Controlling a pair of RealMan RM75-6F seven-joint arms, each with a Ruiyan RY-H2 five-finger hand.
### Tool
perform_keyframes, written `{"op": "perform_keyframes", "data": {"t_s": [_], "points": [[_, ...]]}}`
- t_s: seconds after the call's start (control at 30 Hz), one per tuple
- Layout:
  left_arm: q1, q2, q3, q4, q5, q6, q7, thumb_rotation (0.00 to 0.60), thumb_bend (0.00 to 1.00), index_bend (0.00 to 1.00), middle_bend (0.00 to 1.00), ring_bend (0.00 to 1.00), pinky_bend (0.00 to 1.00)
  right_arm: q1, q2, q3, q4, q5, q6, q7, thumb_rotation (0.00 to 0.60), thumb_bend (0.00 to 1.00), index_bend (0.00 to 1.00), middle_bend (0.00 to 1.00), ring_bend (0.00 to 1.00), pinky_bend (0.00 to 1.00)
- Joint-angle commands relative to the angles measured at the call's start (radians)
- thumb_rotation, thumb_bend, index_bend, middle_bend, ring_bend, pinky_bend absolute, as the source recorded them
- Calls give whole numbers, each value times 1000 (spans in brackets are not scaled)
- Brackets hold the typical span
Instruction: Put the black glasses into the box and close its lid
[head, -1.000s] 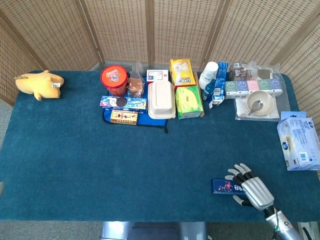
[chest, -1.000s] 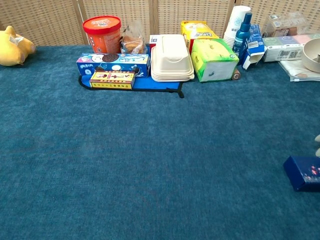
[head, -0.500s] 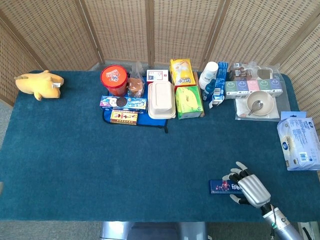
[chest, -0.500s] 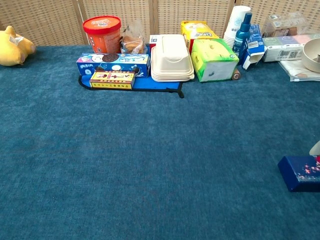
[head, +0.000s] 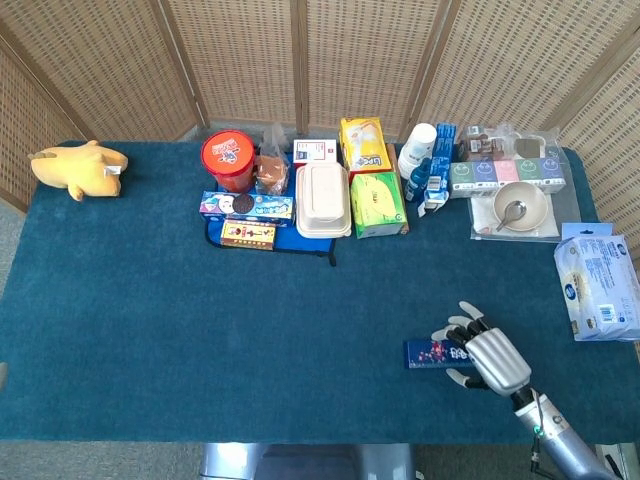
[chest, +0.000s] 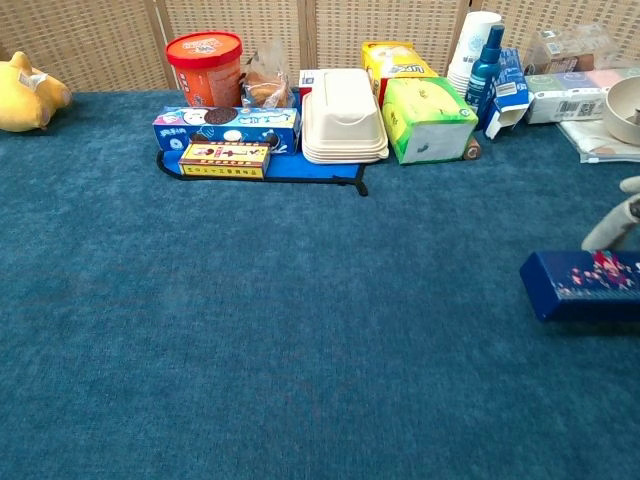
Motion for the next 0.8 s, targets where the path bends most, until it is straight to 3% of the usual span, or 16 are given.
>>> {"op": "perform_keyframes", "data": {"t_s": [0.03,0.5,0.6,0.67,0.8], "points": [[2,2,0,-1,-2,1,0,600,296,262,336,218,268,34,-1,25,-11,6,-26,2,600,273,652,444,246,111],[6,10,0,-7,-20,-9,8,600,295,262,336,218,269,174,-60,86,27,39,-178,17,600,270,605,423,215,111],[2,7,-1,-9,-27,-18,14,600,296,262,336,219,267,190,-76,89,48,58,-211,17,600,269,477,356,153,103],[-1,6,-2,-10,-29,-24,18,600,296,261,336,218,262,197,-80,88,55,70,-233,10,600,270,318,259,77,84],[-11,3,-8,-15,-37,-38,31,599,295,262,335,218,252,209,-68,91,39,100,-272,-16,600,270,174,189,26,69]]}}
